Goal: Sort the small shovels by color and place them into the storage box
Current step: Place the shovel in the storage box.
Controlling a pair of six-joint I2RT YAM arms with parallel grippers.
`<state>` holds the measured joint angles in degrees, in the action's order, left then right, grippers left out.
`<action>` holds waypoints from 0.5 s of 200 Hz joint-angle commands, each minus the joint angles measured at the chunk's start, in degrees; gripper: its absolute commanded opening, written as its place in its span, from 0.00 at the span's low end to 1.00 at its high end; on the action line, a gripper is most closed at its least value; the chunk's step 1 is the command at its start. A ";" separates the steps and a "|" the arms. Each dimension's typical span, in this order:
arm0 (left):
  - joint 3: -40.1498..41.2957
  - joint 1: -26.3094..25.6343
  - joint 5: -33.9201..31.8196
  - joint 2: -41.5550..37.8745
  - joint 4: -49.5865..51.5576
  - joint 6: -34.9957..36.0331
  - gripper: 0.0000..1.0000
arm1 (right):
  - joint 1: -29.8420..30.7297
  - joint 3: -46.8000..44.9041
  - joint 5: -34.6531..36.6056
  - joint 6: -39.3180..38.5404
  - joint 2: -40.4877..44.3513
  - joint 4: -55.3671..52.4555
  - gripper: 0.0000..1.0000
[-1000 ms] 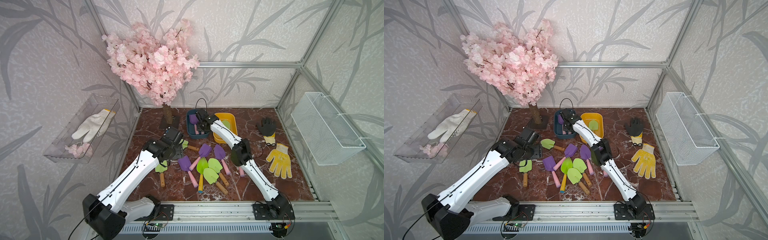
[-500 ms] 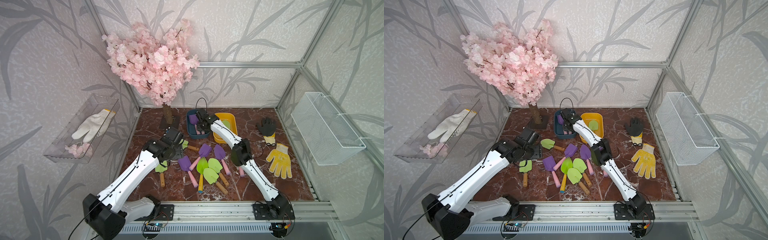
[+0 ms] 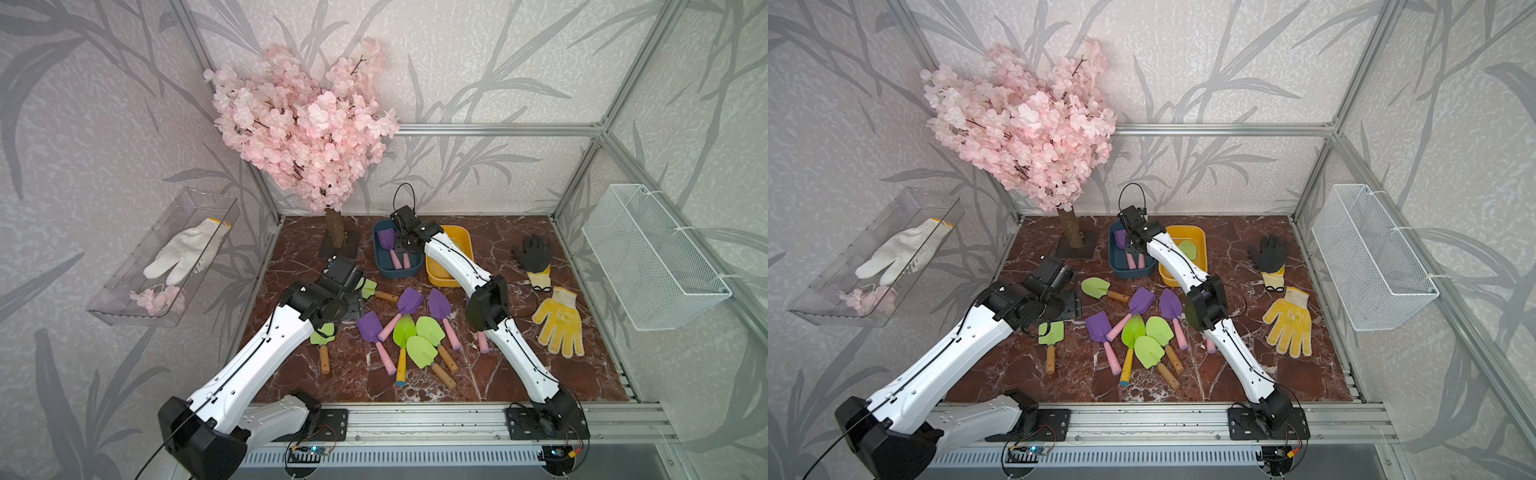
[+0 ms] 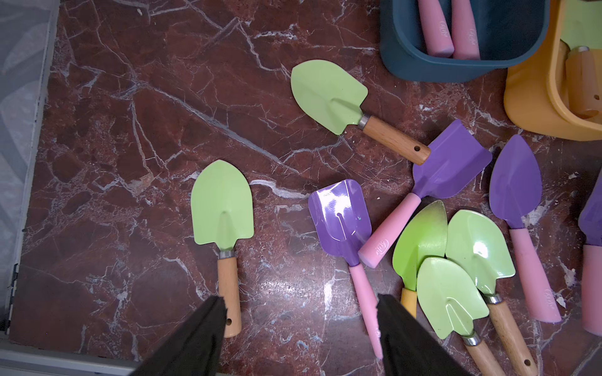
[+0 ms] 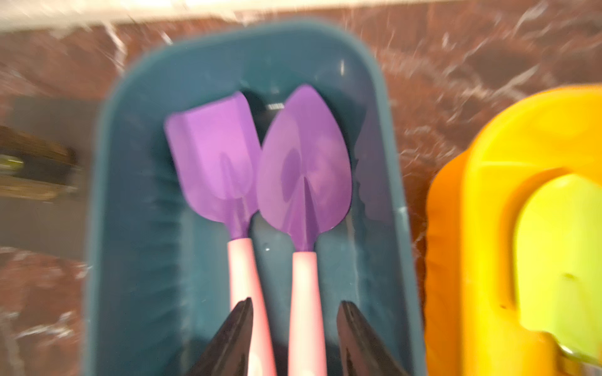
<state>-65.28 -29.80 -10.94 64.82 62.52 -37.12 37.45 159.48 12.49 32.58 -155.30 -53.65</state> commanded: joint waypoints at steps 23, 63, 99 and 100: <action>-0.64 0.12 -1.10 -2.37 2.34 -1.21 0.76 | 1.65 -2.95 2.89 -2.98 12.71 -1.96 0.47; -1.08 -2.73 -3.01 -2.50 4.00 -3.18 0.76 | 2.19 -15.30 2.46 -4.44 25.98 -4.46 0.48; -1.17 -8.18 -4.60 -1.49 4.13 -7.01 0.76 | 2.19 -43.32 1.77 -5.24 45.10 4.80 0.49; -1.21 -8.31 -4.61 -1.42 4.12 -7.14 0.76 | 2.19 -44.27 1.76 -5.24 45.71 5.27 0.49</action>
<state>-65.30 -35.14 -13.08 63.29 64.97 -40.84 39.77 130.21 14.04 28.53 -120.27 -53.54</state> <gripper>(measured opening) 0.761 0.488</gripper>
